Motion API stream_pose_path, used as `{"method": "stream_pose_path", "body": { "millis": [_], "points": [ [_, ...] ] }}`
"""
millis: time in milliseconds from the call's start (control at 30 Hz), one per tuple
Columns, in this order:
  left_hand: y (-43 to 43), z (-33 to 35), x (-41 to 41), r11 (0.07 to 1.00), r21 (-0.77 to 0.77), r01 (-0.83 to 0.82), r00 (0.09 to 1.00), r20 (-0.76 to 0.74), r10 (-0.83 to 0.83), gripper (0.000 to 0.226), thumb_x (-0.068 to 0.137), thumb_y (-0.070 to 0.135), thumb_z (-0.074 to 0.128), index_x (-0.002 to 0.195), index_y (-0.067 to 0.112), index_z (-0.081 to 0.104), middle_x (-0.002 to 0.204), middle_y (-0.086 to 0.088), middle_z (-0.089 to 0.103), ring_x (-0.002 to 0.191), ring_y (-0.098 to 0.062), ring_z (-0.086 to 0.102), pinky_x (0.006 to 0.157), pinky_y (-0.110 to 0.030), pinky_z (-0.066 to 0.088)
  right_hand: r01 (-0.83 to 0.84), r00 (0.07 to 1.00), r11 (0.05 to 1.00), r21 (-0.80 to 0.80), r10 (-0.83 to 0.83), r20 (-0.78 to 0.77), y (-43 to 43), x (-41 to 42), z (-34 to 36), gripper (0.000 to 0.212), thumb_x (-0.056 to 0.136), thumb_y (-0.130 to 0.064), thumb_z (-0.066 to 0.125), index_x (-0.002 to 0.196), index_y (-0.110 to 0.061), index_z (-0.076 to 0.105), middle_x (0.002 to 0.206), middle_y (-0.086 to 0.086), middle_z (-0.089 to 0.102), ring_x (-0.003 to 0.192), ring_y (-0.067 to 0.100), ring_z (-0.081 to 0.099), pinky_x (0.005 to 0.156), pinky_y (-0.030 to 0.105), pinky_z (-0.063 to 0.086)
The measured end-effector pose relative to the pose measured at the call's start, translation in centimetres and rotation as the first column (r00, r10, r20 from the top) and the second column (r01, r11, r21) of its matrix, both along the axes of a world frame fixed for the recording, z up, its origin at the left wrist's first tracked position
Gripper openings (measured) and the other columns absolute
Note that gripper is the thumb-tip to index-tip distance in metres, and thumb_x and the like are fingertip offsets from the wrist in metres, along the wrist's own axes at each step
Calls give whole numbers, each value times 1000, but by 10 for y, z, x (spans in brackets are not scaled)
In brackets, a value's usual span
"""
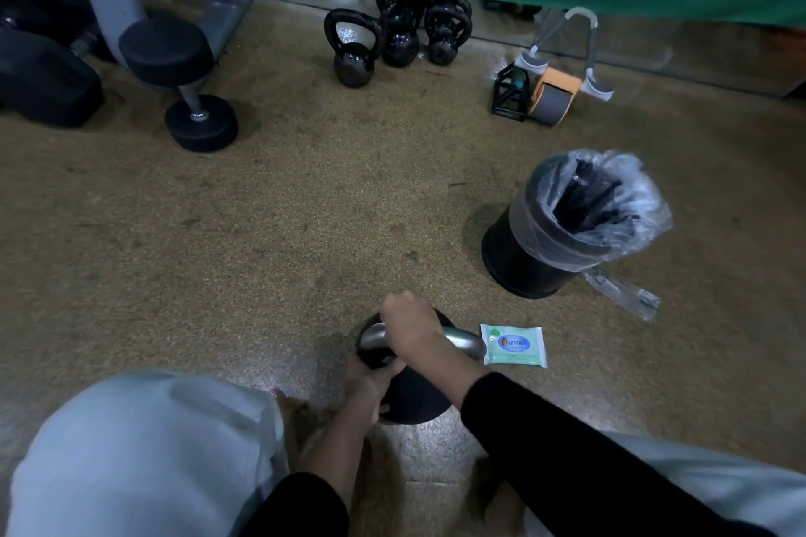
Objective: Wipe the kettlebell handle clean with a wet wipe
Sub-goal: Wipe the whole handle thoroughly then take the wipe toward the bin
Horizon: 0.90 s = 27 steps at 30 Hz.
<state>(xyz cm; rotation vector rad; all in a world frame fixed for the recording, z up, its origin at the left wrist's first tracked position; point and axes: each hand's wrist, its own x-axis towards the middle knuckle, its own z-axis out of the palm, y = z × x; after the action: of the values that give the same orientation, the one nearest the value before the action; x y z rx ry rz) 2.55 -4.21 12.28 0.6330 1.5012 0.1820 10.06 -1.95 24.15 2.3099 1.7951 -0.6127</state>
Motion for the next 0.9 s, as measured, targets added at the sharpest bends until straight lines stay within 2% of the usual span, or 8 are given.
{"method": "stream_pose_path", "body": {
  "millis": [100,267,433,567,733,800,900],
  "points": [
    [0,-1,1,1000,-6,4,1000,3,-4,59,75,24,81,125,16,51,120,-11,62,97,-30,56,69,-41,51,-25,998,999,-27,24,-59,5,-2,-2,25,88,2,55,112,1,63,115,19,62,109,33,59,90,36,48],
    [-1,-7,0,999,-14,-40,999,36,41,63,75,24,83,128,16,50,126,-11,60,110,-34,55,74,-45,50,51,994,997,-53,-56,-97,12,10,-1,26,91,-1,49,112,-3,65,117,17,62,110,30,58,90,32,47],
    [1,-12,-1,999,-20,-37,999,31,38,61,74,25,82,127,16,52,124,-10,61,106,-31,55,72,-44,50,60,995,996,-69,-66,-79,21,-4,-2,26,93,-5,47,115,1,61,123,17,60,118,29,54,95,33,44],
    [0,-14,0,999,-31,-32,999,36,33,62,72,25,84,125,18,52,123,-8,62,106,-32,56,70,-43,50,48,995,997,-65,-53,-88,18,-6,1,26,91,-2,48,112,3,62,120,20,61,115,31,56,93,33,46],
    [1,-16,-1,999,-24,-36,999,32,36,62,72,26,84,123,18,50,121,-7,60,112,-34,56,70,-44,50,60,998,995,-73,-62,-26,14,1,7,30,95,-1,40,122,0,53,128,18,54,120,31,53,97,36,43],
    [1,-19,-1,999,-23,-26,999,45,27,60,72,26,83,123,20,51,122,-7,61,110,-33,57,70,-44,51,34,998,996,-82,-38,-40,14,-5,5,27,94,-1,44,118,1,57,124,18,57,118,31,54,98,36,42],
    [0,-19,0,999,-28,-26,998,49,28,57,74,25,81,122,21,51,121,-8,63,106,-32,58,70,-43,51,5,998,997,-79,-10,-68,11,-9,3,22,90,0,52,108,0,64,113,17,63,107,30,60,89,33,47]
  ]
}}
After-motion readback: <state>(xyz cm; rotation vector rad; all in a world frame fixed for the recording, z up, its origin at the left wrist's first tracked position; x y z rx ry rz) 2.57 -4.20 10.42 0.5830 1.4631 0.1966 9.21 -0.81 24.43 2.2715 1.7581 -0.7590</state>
